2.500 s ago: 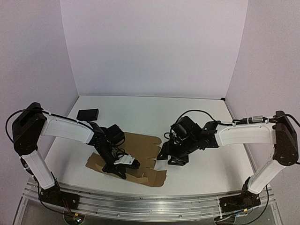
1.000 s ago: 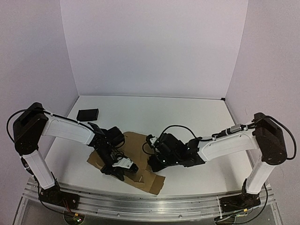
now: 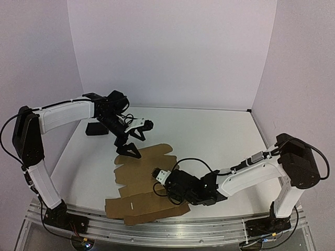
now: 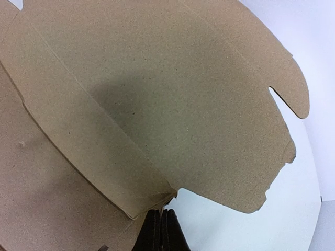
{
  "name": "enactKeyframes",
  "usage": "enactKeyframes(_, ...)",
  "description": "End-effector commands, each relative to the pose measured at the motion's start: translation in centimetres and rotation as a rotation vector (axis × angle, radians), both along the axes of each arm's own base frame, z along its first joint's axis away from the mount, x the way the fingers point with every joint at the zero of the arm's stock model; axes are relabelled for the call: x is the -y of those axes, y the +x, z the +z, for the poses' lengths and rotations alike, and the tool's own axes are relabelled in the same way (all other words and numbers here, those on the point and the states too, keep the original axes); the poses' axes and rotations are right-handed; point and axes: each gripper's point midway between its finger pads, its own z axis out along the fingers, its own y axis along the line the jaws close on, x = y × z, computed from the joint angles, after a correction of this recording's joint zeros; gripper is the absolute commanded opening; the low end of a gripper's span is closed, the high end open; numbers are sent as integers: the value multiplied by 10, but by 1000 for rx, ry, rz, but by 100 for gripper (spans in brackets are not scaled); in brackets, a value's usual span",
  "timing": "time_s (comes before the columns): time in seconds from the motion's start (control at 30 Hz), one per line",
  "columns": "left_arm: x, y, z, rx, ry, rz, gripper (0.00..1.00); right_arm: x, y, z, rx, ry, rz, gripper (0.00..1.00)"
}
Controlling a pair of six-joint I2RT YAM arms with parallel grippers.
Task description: Fold the paper box
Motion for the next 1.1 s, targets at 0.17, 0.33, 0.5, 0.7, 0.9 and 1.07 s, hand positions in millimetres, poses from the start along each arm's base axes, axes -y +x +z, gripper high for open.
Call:
enactKeyframes(0.17,-6,58,-32,-83,104,196,100,-2,5,8,68,5,1,0)
enactKeyframes(0.33,1,56,-49,-227,126,172,100,-4,5,7,72,2,10,0)
enactKeyframes(0.5,0,33,-54,-339,125,112,96,-2,6,7,72,26,-10,0)
enactKeyframes(0.7,0,10,-31,-443,90,46,63,-1,5,1,44,54,-33,0)
enactKeyframes(0.9,-5,5,-21,-425,100,46,10,6,21,0,37,117,-151,0)
enactKeyframes(1.07,-2,20,-12,-316,122,116,0,6,35,-1,-39,225,-239,0)
